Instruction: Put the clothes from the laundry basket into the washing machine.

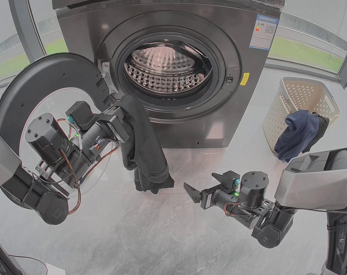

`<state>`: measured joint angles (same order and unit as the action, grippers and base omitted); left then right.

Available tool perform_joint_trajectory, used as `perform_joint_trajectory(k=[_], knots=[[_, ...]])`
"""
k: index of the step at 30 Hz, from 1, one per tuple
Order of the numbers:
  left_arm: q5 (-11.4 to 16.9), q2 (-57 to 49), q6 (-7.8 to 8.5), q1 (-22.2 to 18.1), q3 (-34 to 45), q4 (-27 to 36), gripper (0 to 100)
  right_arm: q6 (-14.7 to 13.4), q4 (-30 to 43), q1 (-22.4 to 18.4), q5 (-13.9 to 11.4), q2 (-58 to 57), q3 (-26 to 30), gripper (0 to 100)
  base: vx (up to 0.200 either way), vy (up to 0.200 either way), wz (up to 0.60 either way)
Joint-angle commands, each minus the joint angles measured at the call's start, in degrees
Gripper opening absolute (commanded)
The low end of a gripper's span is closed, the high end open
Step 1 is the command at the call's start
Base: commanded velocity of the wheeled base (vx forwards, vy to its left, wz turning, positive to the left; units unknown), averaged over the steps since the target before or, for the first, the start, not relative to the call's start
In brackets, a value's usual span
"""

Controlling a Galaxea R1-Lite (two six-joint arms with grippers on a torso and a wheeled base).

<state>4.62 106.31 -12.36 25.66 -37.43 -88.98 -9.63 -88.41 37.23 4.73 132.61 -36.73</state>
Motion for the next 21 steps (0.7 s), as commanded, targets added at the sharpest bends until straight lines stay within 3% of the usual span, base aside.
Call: perform_joint_trajectory(k=[1,10,21], knots=[[-0.05,0.56,-0.03,0.0,-0.1,-0.05,0,0.75,-0.01,3.81,-0.25,-0.16,-2.91,100,0.0,0.0,0.0],[-0.05,0.74,-0.03,0.0,-0.37,-0.05,0,2.78,0.08,10.06,-2.44,1.69,-9.59,100,0.0,0.0,0.0],[-0.05,0.82,-0.03,0.09,-0.37,-0.05,0,5.15,0.6,11.02,-4.03,6.96,-19.96,100,0.0,0.0,0.0]])
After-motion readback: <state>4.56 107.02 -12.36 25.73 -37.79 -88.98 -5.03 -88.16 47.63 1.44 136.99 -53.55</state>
